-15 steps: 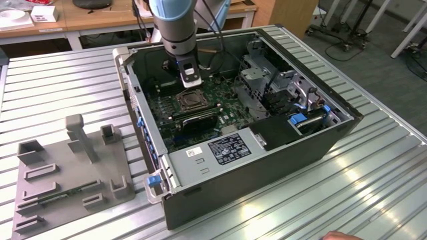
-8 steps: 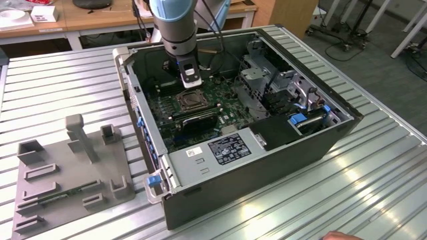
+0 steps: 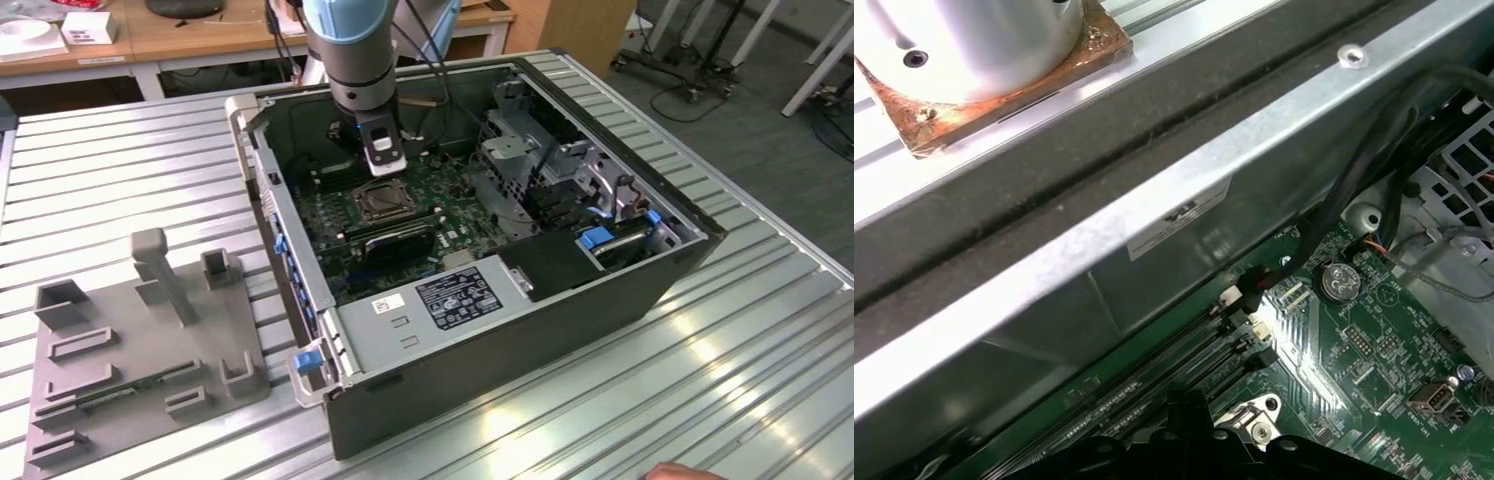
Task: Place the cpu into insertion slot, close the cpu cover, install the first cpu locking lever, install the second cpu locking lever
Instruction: 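Install the first cpu locking lever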
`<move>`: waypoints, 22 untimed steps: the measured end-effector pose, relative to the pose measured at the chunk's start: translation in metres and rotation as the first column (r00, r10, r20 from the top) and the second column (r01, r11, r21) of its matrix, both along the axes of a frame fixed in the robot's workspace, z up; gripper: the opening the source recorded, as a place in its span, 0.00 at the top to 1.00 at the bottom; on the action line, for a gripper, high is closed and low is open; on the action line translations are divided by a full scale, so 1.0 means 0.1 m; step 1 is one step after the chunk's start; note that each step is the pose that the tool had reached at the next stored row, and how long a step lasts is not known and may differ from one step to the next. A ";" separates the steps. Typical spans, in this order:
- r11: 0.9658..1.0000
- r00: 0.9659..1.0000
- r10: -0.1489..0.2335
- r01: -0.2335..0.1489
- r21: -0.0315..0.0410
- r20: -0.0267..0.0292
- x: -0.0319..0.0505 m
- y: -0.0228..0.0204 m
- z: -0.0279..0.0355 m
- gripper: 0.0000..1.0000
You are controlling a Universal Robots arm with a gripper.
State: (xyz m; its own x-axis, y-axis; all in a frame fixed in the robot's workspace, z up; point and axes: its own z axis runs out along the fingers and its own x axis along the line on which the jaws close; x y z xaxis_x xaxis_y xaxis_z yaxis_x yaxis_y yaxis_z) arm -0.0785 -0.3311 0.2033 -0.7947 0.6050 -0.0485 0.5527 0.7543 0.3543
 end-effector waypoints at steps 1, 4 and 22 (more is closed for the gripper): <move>1.000 1.000 0.000 0.000 0.000 0.000 0.001 0.000 0.000 0.89; 1.000 1.000 0.000 0.000 0.000 0.000 0.002 -0.001 -0.001 0.89; 1.000 1.000 0.000 0.000 0.000 0.000 -0.024 -0.037 -0.009 0.89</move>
